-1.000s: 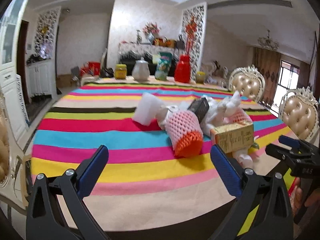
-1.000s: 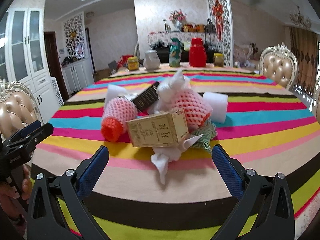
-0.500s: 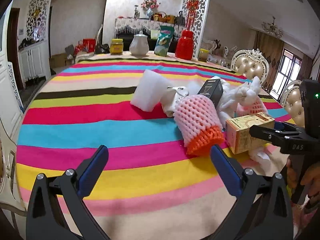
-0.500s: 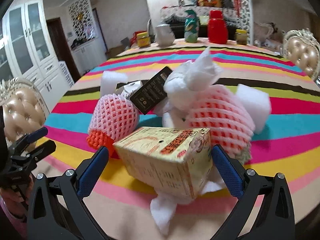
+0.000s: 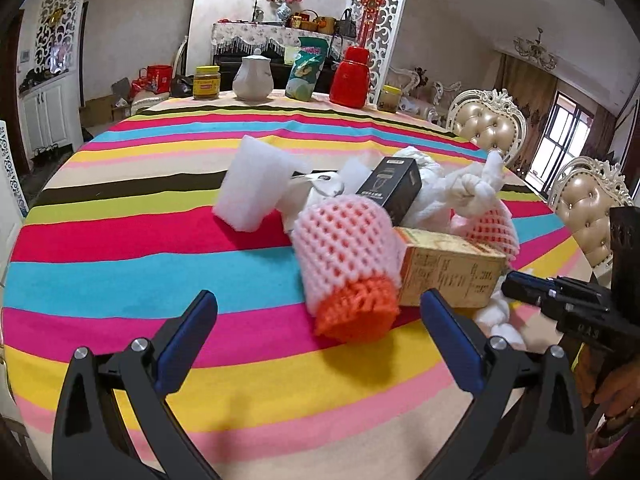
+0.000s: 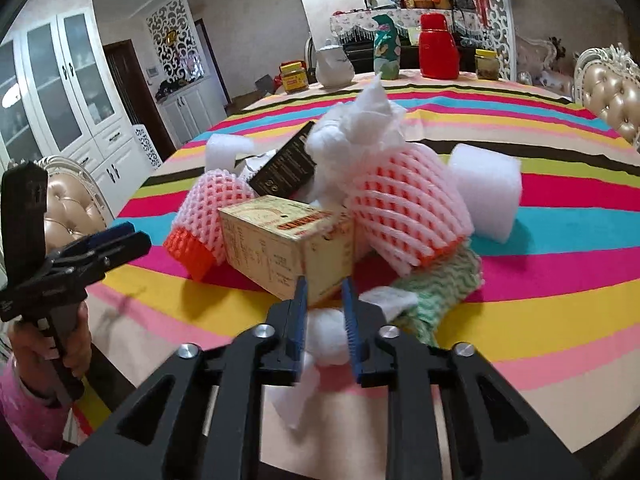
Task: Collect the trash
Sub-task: 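Grasp the green zigzag cloth with the right tool while the left tool grasps the tan box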
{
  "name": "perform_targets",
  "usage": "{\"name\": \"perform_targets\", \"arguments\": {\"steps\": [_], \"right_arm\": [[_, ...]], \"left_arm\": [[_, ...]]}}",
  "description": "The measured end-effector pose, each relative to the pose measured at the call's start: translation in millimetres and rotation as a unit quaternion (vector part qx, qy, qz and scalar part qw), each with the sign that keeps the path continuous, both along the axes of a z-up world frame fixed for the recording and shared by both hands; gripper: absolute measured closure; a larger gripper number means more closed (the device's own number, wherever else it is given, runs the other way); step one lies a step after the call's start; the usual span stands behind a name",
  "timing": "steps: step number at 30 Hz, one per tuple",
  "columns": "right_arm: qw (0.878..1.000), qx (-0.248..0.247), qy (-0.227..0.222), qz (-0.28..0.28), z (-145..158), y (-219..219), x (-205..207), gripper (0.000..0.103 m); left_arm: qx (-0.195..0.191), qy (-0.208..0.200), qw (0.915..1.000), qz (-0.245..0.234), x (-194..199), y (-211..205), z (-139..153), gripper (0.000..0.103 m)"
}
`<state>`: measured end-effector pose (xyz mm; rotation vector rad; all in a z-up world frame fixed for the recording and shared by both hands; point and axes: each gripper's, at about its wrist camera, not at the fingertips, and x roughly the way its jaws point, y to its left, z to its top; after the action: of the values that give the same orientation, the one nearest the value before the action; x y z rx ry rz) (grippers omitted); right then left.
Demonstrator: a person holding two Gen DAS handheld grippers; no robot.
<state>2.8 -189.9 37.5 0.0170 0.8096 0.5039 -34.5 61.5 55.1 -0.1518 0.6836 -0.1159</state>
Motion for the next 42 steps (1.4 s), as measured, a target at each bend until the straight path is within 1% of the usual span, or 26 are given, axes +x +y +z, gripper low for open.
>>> {"name": "perform_targets", "arguments": {"steps": [1,2,4,5,7,9,11,12,13,15,16,17,19,21,26,29,31,33,34,36,39,42], "right_arm": [[1.000,-0.005,-0.005,-0.002,1.9,0.1,-0.4,0.011],[1.000,-0.005,-0.020,0.005,5.6,-0.1,-3.7,0.007],[0.999,-0.012,-0.021,0.022,6.4,1.8,-5.7,0.010],[0.999,-0.024,-0.022,0.021,4.5,3.7,-5.6,0.015],[0.998,-0.055,-0.018,0.015,-4.8,7.7,-6.6,0.015],[0.996,-0.090,-0.001,0.000,-19.8,11.8,-2.3,0.016],[0.995,-0.097,0.013,-0.001,-26.9,14.3,1.0,0.019],[0.996,-0.093,0.015,-0.001,-27.2,14.9,1.6,0.023],[0.996,-0.090,0.008,-0.004,-24.5,15.1,0.9,0.029],[0.997,-0.080,0.008,0.003,-20.8,14.3,-0.6,0.055],[0.998,-0.069,0.010,0.008,-20.0,13.0,-1.9,0.065],[0.998,-0.061,0.010,0.009,-18.9,8.8,-3.3,0.070],[0.998,-0.062,0.003,-0.002,-18.1,-4.0,-9.4,0.073],[0.999,-0.045,0.006,-0.008,-17.5,-17.7,-14.7,0.075],[0.999,-0.019,0.006,-0.029,-14.3,-54.6,-39.3,0.076],[0.999,0.006,0.032,-0.020,-16.1,-80.5,-55.7,0.075],[0.999,0.029,0.042,-0.017,-14.5,-97.3,-68.6,0.072],[0.998,0.046,0.036,-0.030,-9.2,-113.0,-78.9,0.058],[0.997,0.053,0.027,-0.043,-5.2,-122.7,-84.2,0.056],[0.996,0.052,0.016,-0.065,0.1,-133.9,-85.9,0.050],[0.994,0.031,0.017,-0.098,0.6,-139.3,-70.6,0.050],[0.994,0.012,0.031,-0.102,-6.5,-130.0,-46.7,0.050]], "left_arm": [[-0.002,0.001,1.0000,0.000,1.1,-2.5,-0.1,0.004],[-0.002,0.002,1.0000,-0.001,2.3,-5.4,-0.6,0.004],[0.005,0.002,1.0000,-0.006,0.9,-13.2,-1.5,0.004],[0.017,0.001,0.9998,-0.005,0.5,-16.2,-2.6,0.004],[0.027,0.003,0.9996,-0.003,1.1,-19.2,-4.6,0.004],[0.022,0.006,0.9997,0.000,1.5,-18.3,-5.7,0.004],[0.011,0.006,0.9999,0.001,0.0,-17.0,-5.3,0.004],[0.008,0.006,0.9999,0.000,-0.2,-18.5,-5.0,0.004],[0.007,0.006,1.0000,-0.001,-0.8,-20.1,-4.6,0.004],[0.005,0.006,0.9999,-0.008,-2.4,-26.0,-4.2,0.004],[0.003,0.006,0.9999,-0.011,-4.1,-28.3,-4.3,0.004],[-0.002,0.007,0.9998,-0.017,-5.3,-32.7,-4.2,0.004],[-0.010,0.009,0.9996,-0.026,-6.0,-38.3,-4.4,0.005],[-0.019,0.016,0.9988,-0.041,-3.9,-48.6,-6.1,0.005],[-0.021,0.037,0.9969,-0.067,7.9,-76.4,-14.7,0.005],[-0.026,0.047,0.9946,-0.089,15.4,-98.5,-17.6,0.005],[-0.022,0.047,0.9935,-0.102,16.1,-110.8,-18.6,0.005],[-0.016,0.047,0.9920,-0.116,17.1,-124.6,-19.2,0.005],[-0.015,0.046,0.9916,-0.120,16.7,-129.6,-19.3,0.005],[-0.014,0.045,0.9904,-0.130,16.3,-141.1,-20.1,0.005],[-0.008,0.047,0.9893,-0.138,13.7,-154.1,-21.2,0.005],[-0.006,0.047,0.9896,-0.136,12.1,-156.9,-21.9,0.005]]}}
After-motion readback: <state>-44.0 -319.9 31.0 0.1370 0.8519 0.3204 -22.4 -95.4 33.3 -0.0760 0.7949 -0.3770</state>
